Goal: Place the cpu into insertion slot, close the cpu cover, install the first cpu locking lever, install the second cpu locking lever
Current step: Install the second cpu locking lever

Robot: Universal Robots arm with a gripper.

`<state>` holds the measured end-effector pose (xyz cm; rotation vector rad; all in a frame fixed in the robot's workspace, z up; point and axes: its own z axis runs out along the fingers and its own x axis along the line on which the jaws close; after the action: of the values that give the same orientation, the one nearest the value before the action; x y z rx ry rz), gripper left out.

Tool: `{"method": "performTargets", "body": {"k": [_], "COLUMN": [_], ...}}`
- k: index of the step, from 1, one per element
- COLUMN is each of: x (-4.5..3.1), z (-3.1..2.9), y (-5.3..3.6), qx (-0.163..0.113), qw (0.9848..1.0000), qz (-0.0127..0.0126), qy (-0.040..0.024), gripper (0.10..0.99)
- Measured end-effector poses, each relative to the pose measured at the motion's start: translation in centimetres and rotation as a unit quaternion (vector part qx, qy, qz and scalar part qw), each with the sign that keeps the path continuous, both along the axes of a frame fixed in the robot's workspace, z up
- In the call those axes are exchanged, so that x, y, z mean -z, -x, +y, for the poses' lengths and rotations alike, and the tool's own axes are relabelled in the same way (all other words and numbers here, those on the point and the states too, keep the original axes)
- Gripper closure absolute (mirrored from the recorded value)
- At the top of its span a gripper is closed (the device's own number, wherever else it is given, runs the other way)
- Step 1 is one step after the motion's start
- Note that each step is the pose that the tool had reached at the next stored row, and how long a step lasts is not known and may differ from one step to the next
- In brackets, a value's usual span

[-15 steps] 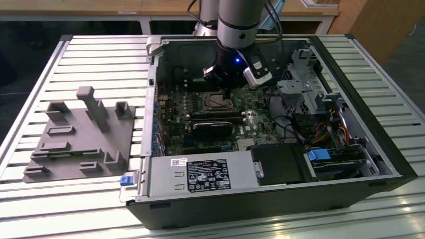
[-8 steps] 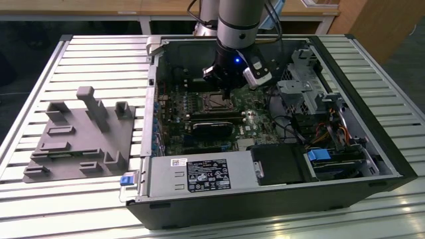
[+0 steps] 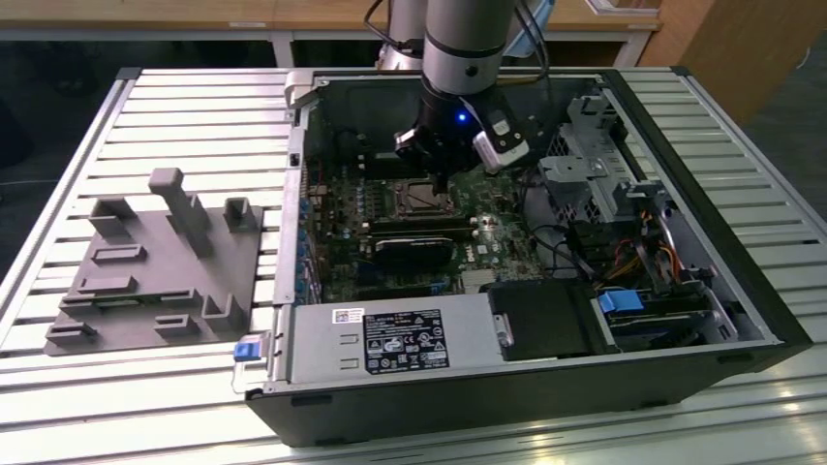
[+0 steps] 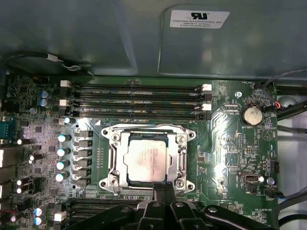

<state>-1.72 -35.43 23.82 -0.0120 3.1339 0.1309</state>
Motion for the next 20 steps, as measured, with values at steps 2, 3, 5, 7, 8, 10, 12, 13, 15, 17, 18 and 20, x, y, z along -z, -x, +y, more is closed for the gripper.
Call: {"method": "performTargets", "body": {"k": [2,3,5,7,8,10,12,13,15,17,18,20], "x": [0.01,0.01,0.01,0.02,0.03,0.05,0.07,0.08,0.09,0.11,0.12,0.13], "z": [-0.18,-0.31,-0.58,-0.85,-0.93,-1.16,-1.39,-1.53,-1.75,-1.97,-2.06,-2.22], "y": [0.00,0.00,0.00,0.00,0.01,0.02,0.07,0.09,0.11,0.13,0.16,0.17], "qx": [0.000,0.000,0.000,0.000,0.000,0.000,0.000,0.000,0.001,0.002,0.002,0.002], "qw": [1.0000,1.0000,1.0000,1.0000,1.0000,0.9999,0.9999,0.9999,0.9999,0.9999,0.9999,0.9999], "qz": [0.0000,0.0000,0.0002,0.0004,0.0004,0.0004,0.0004,0.0004,0.0004,0.0004,0.0004,0.0004], "qy": [-0.0010,-0.0020,-0.0044,-0.0072,-0.0086,-0.0110,-0.0128,-0.0136,-0.0144,-0.0152,-0.0154,-0.0155], "gripper": [0.980,0.980,0.980,0.980,0.980,0.980,0.980,0.980,0.980,0.980,0.980,0.980]}}
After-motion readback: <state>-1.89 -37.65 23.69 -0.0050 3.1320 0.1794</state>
